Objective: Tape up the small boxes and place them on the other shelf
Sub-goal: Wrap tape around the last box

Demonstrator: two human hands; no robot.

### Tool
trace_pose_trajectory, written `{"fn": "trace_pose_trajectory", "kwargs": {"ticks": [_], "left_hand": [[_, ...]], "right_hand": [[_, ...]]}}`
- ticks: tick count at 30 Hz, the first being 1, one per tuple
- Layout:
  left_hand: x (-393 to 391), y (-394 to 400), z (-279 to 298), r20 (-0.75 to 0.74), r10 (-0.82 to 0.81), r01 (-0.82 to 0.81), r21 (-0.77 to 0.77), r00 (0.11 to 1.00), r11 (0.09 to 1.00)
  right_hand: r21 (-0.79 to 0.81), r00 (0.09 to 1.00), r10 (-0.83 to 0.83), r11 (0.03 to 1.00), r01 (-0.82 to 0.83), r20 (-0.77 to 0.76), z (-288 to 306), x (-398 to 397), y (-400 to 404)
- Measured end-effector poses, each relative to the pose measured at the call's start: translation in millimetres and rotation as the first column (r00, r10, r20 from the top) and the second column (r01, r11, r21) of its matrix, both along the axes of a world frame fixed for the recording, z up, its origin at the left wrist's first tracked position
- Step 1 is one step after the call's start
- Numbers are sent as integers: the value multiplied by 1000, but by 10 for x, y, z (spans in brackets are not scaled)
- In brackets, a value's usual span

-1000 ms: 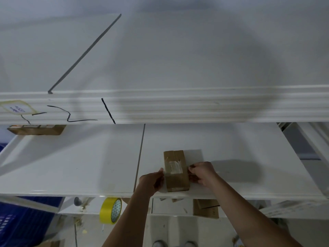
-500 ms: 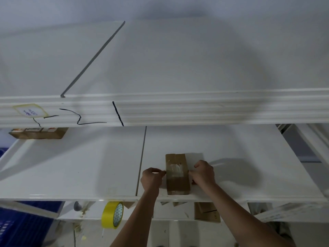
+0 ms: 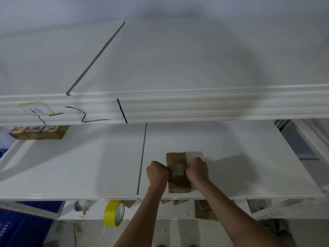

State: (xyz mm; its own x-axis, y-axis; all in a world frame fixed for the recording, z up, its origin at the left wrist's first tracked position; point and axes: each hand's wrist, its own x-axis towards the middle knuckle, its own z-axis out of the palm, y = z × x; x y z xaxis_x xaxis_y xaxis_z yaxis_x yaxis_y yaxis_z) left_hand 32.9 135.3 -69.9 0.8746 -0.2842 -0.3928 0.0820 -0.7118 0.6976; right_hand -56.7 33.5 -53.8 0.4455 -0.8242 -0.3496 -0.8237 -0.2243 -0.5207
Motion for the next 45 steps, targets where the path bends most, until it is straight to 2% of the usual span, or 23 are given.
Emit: {"fn": "trace_pose_trajectory", "kwargs": {"ticks": [7, 14, 19, 27, 33, 39, 45], "left_hand": [[-7, -90, 51, 13, -30, 29, 85, 999, 996], [2, -82, 23, -54, -28, 35, 132, 998, 991], [-112, -99, 13, -71, -16, 24, 112, 997, 993], [-148, 28, -30, -298, 176, -175, 28, 938, 984], [-210, 2, 98, -246, 173, -165, 50, 954, 985], [-302, 18, 141, -220, 184, -167, 94, 958, 982], [-300, 140, 198, -348, 134, -129, 38, 928, 991]], "right_hand": [[-36, 997, 43, 998, -45, -70, 50, 39, 124], [-64, 993, 60, 996, -67, -103, 96, 39, 253], [-52, 996, 44, 997, -48, -83, 101, 52, 265], [20, 995, -97, 995, 97, 20, 48, -45, 117], [7, 996, -85, 996, 85, 5, -31, -69, 42], [24, 993, -92, 996, 90, 76, -61, -95, 34], [-59, 999, 7, 998, -4, 46, -55, -90, 156]]}}
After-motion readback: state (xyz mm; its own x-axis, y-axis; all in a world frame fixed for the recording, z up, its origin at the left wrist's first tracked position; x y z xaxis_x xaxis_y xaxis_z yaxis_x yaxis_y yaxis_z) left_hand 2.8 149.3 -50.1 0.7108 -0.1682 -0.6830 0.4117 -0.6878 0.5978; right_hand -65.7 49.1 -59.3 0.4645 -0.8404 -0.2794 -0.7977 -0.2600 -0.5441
